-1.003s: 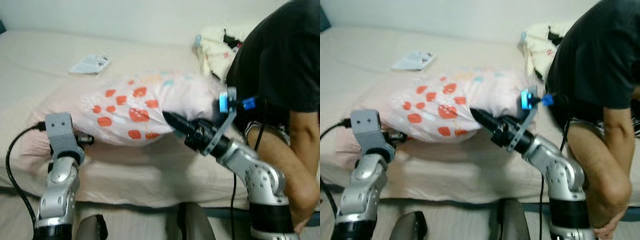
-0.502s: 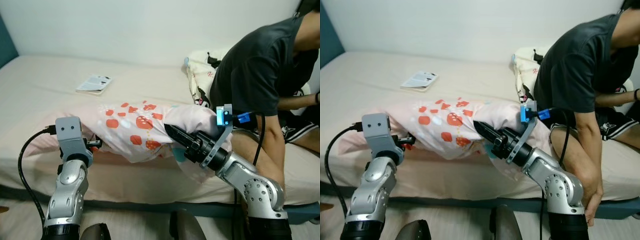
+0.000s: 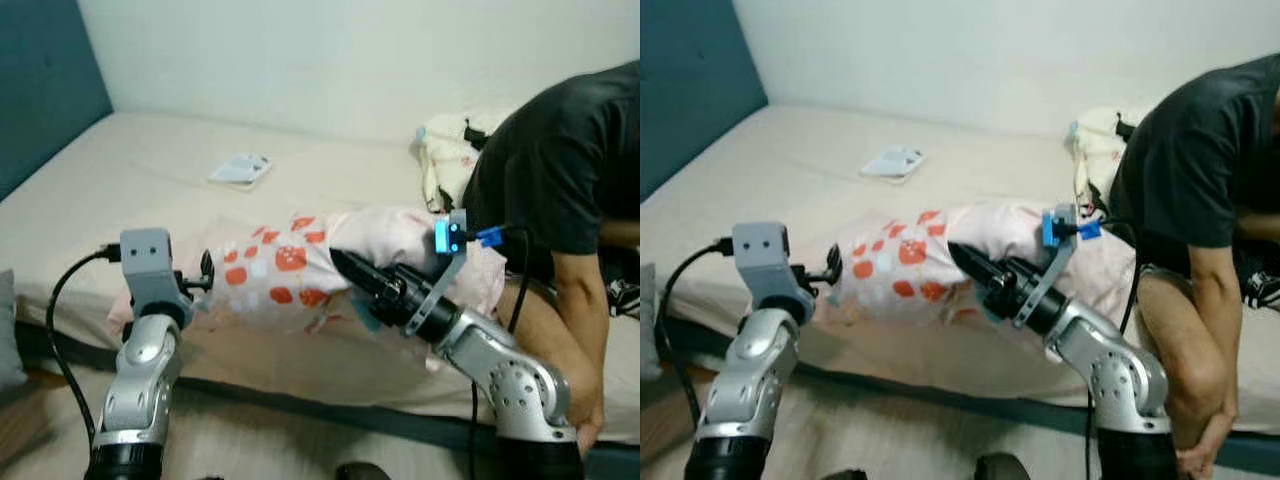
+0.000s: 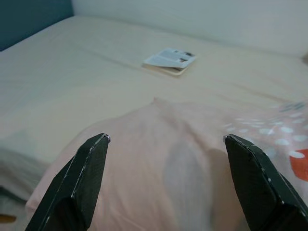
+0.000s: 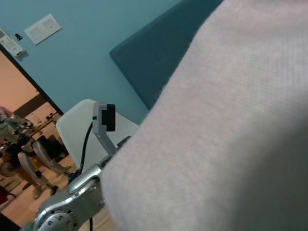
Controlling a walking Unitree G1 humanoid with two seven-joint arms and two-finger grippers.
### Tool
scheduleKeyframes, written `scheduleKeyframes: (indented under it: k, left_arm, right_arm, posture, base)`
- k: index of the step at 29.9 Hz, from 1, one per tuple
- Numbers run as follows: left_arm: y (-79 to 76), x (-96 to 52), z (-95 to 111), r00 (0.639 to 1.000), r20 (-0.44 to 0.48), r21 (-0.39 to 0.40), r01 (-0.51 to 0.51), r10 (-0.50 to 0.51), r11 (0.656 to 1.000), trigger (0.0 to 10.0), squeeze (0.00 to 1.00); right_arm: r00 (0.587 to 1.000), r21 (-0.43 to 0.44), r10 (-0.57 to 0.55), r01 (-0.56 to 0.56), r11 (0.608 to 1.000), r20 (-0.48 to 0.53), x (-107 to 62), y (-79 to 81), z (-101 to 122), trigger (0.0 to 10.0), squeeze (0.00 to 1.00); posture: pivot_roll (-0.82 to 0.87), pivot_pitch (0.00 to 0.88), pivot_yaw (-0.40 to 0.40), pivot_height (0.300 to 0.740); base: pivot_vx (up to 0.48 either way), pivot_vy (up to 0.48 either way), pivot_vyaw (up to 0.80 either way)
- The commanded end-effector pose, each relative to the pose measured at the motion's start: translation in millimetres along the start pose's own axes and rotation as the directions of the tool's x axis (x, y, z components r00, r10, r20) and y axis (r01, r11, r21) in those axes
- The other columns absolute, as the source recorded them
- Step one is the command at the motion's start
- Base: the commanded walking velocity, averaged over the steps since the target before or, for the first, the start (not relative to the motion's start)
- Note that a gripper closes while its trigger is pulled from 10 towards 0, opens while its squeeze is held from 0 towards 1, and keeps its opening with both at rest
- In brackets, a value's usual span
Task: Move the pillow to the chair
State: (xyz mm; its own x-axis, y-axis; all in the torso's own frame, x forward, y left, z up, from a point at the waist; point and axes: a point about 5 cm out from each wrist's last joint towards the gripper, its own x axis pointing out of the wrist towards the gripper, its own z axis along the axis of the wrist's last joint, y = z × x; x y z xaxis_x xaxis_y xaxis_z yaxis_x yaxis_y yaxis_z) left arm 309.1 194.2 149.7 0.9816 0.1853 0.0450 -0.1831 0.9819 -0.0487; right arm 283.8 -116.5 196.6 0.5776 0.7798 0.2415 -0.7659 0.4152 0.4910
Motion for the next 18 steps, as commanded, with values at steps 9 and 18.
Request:
scheduleKeyframes:
  k: [9, 18]
  left_arm:
    - [1.4, -1.0, -2.7, 1.0, 0.0, -0.004, -0.004, 0.004, 1.0, 10.0, 0.0]
    - [5.2, 3.5, 1.4, 1.0, 0.003, -0.027, -0.027, 0.028, 0.999, 10.0, 0.0]
  right_arm:
    - [0.995, -0.058, 0.089, -0.086, 0.995, 0.055, 11.8, 16.9, 17.3, 0.0, 0.0]
    - [0.992, -0.078, 0.106, -0.101, 0.992, 0.07, 16.8, 19.6, 25.4, 0.0, 0.0]
  posture:
    - [-0.03, 0.023, -0.04, 0.692]
    - [-0.03, 0.021, -0.038, 0.731]
  base:
    - [0.0, 0.0, 0.0]
    - [0.0, 0.0, 0.0]
